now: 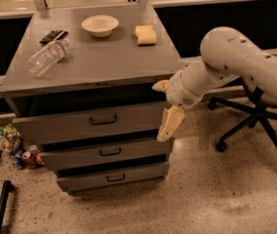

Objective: Open top drawer

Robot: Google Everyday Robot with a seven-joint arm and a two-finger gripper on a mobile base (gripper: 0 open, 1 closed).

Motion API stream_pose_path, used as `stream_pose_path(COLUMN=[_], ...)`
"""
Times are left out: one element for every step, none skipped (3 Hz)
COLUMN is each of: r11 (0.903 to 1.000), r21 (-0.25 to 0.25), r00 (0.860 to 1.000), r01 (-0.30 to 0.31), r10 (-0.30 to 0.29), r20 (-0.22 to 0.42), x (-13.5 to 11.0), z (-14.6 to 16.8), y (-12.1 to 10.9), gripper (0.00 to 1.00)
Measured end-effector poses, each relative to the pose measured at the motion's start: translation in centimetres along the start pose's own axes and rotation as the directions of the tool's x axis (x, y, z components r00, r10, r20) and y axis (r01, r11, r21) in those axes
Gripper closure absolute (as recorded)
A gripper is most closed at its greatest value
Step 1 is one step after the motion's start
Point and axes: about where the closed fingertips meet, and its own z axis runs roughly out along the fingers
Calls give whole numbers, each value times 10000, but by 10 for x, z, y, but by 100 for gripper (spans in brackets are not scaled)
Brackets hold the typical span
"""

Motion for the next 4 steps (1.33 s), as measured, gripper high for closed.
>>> stream_pose_path(r11=[9967, 9909, 9867, 9831], r21=[-805, -1204, -1246, -1384], r00=[9999, 9981, 9936, 9912], r01=[128, 597, 1045, 1200], r10=[-123, -609, -1090, -1265], r20=[68, -67, -299, -392], x=[6, 5, 3, 4], z=[45, 77, 92, 107], y=[-6, -18, -33, -43], gripper=[0, 0, 0, 0])
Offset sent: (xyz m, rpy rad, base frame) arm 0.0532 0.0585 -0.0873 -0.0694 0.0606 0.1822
